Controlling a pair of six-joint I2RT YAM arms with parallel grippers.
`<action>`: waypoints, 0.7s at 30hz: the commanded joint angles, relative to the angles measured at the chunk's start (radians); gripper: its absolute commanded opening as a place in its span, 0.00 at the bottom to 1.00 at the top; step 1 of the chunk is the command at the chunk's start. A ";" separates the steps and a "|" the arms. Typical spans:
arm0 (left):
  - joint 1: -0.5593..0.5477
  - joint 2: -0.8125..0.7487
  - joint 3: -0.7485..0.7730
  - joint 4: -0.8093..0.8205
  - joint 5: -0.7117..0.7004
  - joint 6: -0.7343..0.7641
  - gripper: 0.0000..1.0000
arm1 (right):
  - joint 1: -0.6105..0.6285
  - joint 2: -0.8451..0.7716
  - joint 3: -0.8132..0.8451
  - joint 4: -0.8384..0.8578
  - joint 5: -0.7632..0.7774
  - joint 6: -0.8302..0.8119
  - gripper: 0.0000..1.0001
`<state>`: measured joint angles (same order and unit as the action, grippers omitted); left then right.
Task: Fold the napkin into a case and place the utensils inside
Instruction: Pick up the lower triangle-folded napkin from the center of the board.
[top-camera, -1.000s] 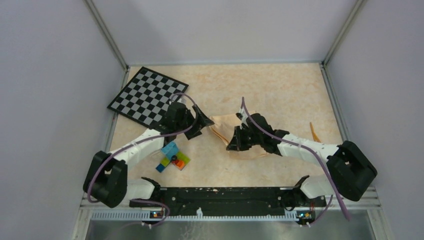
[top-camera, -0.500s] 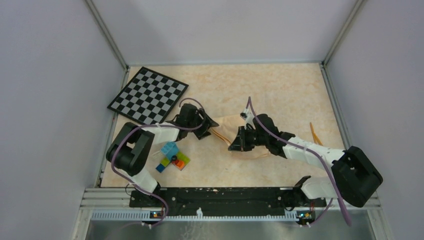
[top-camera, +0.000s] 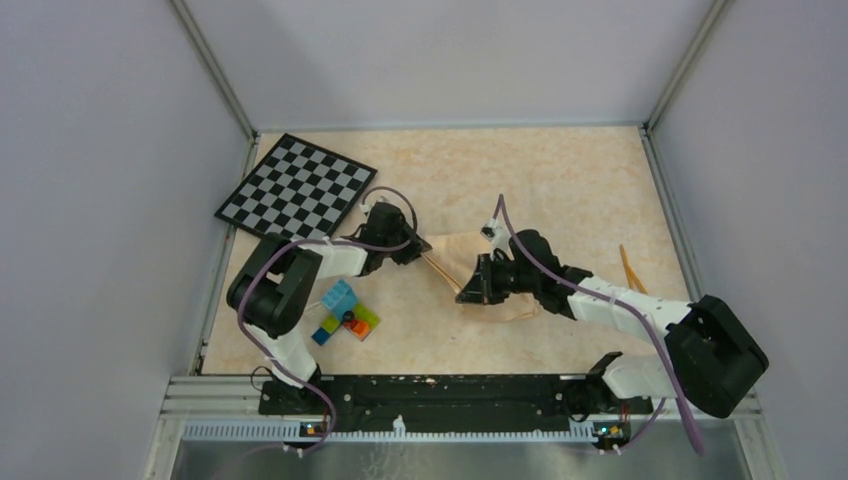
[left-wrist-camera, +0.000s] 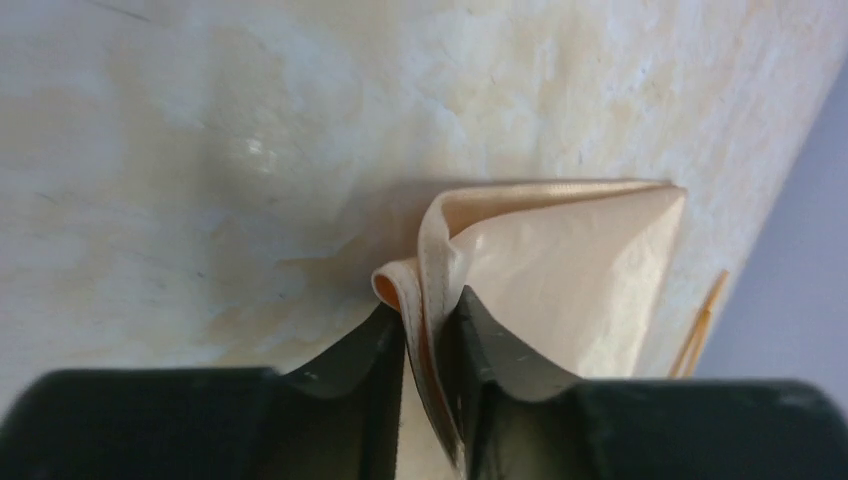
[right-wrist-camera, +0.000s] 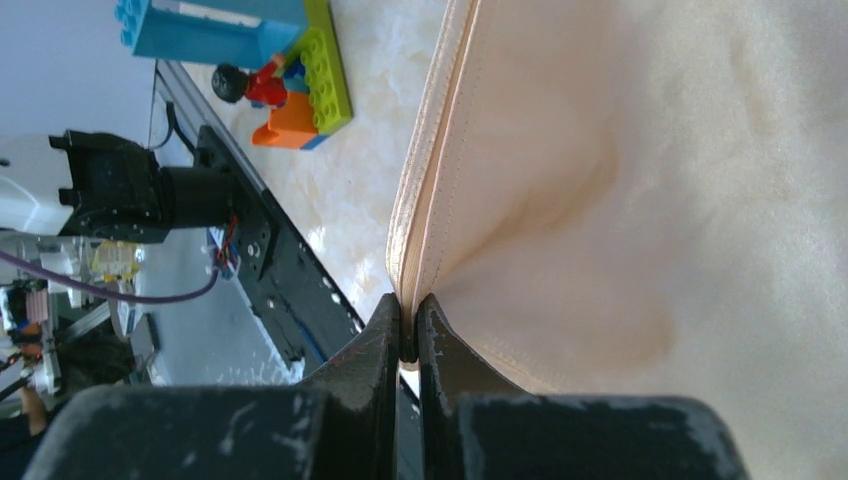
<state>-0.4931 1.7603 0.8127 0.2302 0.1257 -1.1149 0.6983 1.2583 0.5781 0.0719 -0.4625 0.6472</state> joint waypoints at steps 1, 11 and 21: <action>0.000 -0.013 0.053 -0.078 -0.160 0.131 0.26 | -0.010 0.005 -0.027 0.100 -0.068 -0.026 0.00; -0.010 -0.198 0.132 -0.503 -0.524 0.205 0.00 | 0.104 0.152 -0.076 0.388 -0.253 0.011 0.00; -0.114 -0.213 0.173 -0.696 -0.658 0.026 0.00 | 0.190 0.279 -0.030 0.331 -0.040 0.015 0.00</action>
<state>-0.6083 1.5532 0.9726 -0.4286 -0.4370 -1.0367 0.8227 1.5314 0.4648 0.5262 -0.6056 0.7322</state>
